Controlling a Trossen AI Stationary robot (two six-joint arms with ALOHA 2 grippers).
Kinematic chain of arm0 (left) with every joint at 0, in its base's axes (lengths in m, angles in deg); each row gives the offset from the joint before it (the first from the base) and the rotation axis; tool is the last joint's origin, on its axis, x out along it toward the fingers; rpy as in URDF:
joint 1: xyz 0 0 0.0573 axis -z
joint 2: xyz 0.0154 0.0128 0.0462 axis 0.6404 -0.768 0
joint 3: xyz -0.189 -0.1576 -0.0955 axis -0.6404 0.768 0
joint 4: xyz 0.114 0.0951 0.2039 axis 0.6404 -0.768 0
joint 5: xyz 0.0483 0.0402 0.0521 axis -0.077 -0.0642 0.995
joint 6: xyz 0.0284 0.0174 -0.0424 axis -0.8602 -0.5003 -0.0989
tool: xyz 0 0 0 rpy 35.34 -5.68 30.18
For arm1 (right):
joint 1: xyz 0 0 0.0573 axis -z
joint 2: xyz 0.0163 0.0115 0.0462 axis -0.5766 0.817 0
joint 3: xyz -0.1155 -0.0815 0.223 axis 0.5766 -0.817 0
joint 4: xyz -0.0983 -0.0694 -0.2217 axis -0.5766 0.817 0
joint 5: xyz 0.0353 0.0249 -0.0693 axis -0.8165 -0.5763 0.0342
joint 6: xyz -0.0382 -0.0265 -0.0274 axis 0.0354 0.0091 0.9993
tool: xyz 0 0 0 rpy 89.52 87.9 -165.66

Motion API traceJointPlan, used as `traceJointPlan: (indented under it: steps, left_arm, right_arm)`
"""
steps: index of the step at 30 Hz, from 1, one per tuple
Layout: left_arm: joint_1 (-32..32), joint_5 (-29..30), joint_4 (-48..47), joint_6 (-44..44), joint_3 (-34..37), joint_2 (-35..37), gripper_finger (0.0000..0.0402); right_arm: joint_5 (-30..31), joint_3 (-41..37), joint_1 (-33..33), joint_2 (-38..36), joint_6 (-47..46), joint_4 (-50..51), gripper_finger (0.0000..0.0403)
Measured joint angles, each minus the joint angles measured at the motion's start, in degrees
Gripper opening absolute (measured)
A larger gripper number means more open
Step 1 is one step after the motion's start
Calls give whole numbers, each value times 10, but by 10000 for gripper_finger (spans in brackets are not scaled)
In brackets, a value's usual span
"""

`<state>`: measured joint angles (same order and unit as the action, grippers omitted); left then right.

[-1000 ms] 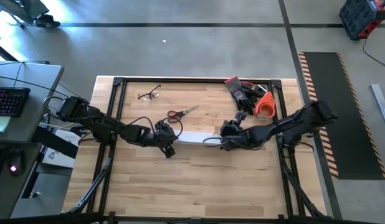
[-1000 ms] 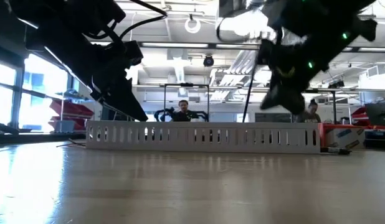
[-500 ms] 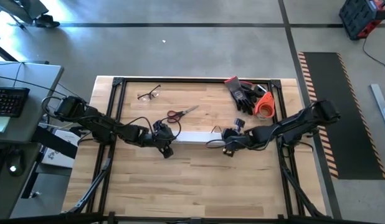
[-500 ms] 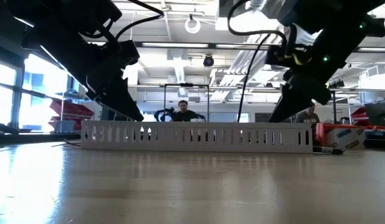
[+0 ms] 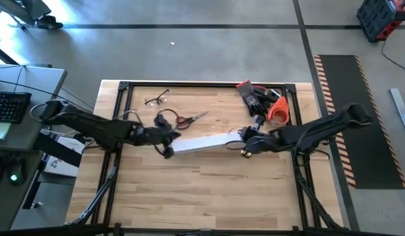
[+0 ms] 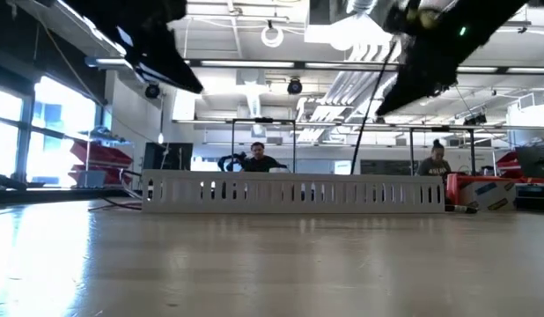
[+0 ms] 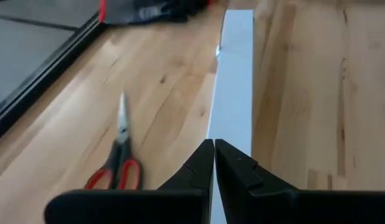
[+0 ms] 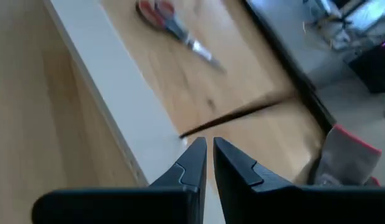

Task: Ziptie cables
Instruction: Return to Home Position

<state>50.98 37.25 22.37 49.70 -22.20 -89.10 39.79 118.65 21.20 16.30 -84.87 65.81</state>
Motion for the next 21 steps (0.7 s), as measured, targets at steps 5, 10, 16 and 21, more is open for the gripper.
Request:
traceJointPlan:
  steps: [5, 10, 16, 21]
  left_arm:
    - [28, 34, -85, 53, 21, 96, 0]
    - [107, 79, -52, 108, 81, 177, 0]
    - [173, 118, 15, 140, 163, 267, 0]
    - [155, 93, 71, 117, 223, 365, 0]
  right_arm:
    - [-1, -17, -18, -120, -13, 57, 16]
    - [-14, -63, -54, -249, -42, 65, 16]
    - [-86, -173, -87, -393, -42, -7, 16]
    - [-194, -271, -70, -501, -42, -90, 16]
